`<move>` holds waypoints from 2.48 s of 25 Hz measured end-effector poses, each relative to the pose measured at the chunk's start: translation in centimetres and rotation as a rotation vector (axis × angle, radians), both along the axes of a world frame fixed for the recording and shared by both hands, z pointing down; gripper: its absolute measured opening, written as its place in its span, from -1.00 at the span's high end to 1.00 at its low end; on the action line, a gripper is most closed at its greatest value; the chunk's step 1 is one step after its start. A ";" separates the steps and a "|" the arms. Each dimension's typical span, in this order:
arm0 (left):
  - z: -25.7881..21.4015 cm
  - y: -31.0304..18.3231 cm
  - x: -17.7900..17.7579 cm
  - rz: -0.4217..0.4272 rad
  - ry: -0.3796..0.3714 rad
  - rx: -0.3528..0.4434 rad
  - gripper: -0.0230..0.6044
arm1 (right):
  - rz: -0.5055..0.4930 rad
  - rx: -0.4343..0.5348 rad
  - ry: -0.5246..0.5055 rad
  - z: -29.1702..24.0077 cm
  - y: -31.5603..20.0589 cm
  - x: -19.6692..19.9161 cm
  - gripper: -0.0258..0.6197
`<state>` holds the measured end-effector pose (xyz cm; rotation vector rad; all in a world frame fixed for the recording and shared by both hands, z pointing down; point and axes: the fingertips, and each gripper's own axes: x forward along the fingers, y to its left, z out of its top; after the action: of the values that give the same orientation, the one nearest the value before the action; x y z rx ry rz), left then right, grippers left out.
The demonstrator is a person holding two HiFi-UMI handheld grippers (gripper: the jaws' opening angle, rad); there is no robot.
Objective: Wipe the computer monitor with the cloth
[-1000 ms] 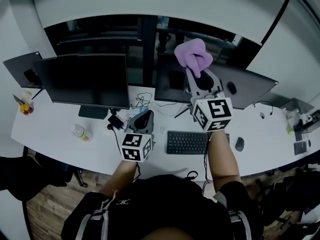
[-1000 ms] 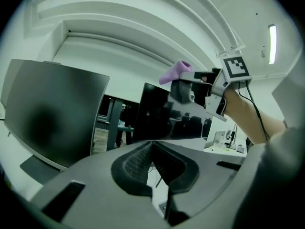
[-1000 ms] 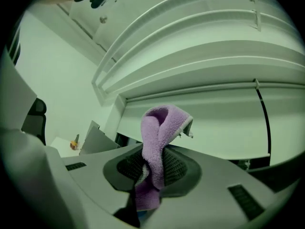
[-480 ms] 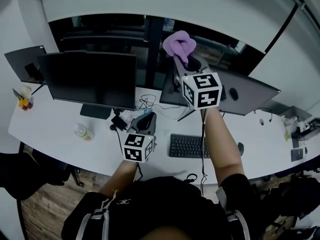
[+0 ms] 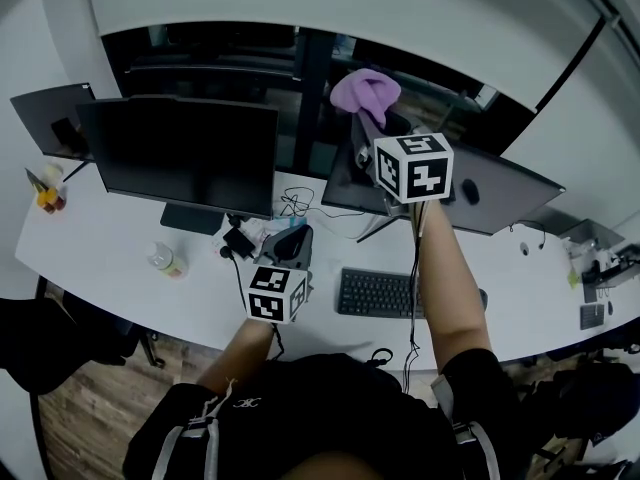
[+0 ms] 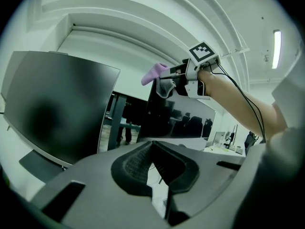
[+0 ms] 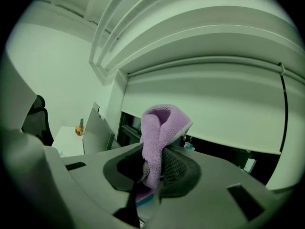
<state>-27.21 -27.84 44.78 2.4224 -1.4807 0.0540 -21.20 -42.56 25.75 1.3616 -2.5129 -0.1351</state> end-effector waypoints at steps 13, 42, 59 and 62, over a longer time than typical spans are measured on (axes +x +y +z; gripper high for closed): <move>-0.2 0.6 2.4 0.011 -0.029 0.006 0.88 | 0.063 -0.039 0.032 0.3 -0.2 4.5 0.63; -0.5 1.4 12.4 0.085 -0.096 -0.005 0.89 | 0.183 -0.066 -0.004 0.0 -0.2 18.9 0.63; -1.9 2.9 15.7 0.074 -0.128 0.031 0.89 | 0.248 -0.066 -0.018 0.0 0.4 26.6 0.63; -2.1 3.2 16.4 0.068 -0.131 0.039 0.88 | 0.257 -0.066 -0.022 0.0 0.6 28.3 0.63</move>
<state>-10.78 -24.61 42.69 2.5436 -1.4654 0.2046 7.06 -41.95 25.74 1.6493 -2.3113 0.0159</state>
